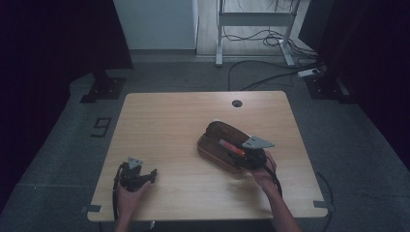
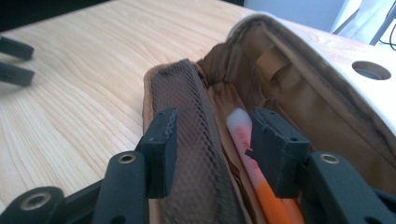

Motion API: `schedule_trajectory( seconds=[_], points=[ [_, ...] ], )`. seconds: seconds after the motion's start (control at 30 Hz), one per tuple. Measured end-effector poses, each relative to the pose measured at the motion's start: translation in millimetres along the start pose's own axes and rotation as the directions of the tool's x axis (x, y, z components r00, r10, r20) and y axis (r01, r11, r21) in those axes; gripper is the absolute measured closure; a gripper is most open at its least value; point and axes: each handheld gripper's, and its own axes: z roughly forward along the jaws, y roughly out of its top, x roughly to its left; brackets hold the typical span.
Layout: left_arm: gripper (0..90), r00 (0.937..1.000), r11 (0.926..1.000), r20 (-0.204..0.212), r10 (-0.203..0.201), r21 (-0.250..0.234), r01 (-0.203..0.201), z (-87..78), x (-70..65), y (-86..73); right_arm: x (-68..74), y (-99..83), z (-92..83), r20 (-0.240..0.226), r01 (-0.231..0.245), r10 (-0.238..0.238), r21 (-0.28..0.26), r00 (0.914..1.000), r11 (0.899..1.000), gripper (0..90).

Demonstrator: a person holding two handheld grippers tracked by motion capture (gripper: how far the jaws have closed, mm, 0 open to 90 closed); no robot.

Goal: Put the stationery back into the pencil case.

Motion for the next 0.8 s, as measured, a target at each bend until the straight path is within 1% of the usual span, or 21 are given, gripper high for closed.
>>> schedule_trajectory(
  seconds=[0.03,0.13,0.17,0.23,0.4,0.57,0.8],
  points=[
    [22.4,1.0000,1.0000,0.000,0.000,0.000,0.000,0.0,0.0,0.0,0.0,0.0,0.0,0.000,0.000,0.000,0.000,1.0000,1.000,47.2],
    [22.4,1.0000,1.0000,0.000,0.000,0.000,0.000,0.0,0.0,0.0,1.0,1.2,-2.9,-0.004,-0.024,0.024,-0.032,0.9997,0.999,42.6],
    [22.4,1.0000,1.0000,0.000,0.000,0.000,0.000,0.0,0.0,0.0,1.3,1.7,-5.1,-0.011,-0.045,0.045,-0.050,0.9989,0.998,39.8],
    [22.4,1.0000,1.0000,0.000,0.000,0.000,0.000,0.0,0.0,0.0,1.3,2.0,-7.4,-0.015,-0.063,0.062,-0.061,0.9979,0.996,37.7],
    [22.4,1.0000,1.0000,0.001,0.000,0.000,0.000,0.0,0.1,0.0,0.2,1.4,-11.5,-0.008,-0.080,0.080,-0.071,0.9968,0.994,35.7],
    [22.4,1.0000,1.0000,0.000,0.000,0.000,0.000,0.0,0.0,0.0,-1.9,0.0,-17.5,0.013,-0.095,0.096,-0.074,0.9953,0.993,33.3],
    [22.4,1.0000,1.0000,0.001,0.000,0.000,0.000,0.0,0.1,0.0,-10.0,-7.7,-30.6,0.049,-0.111,0.115,-0.067,0.9922,0.992,32.3]
  ],
)
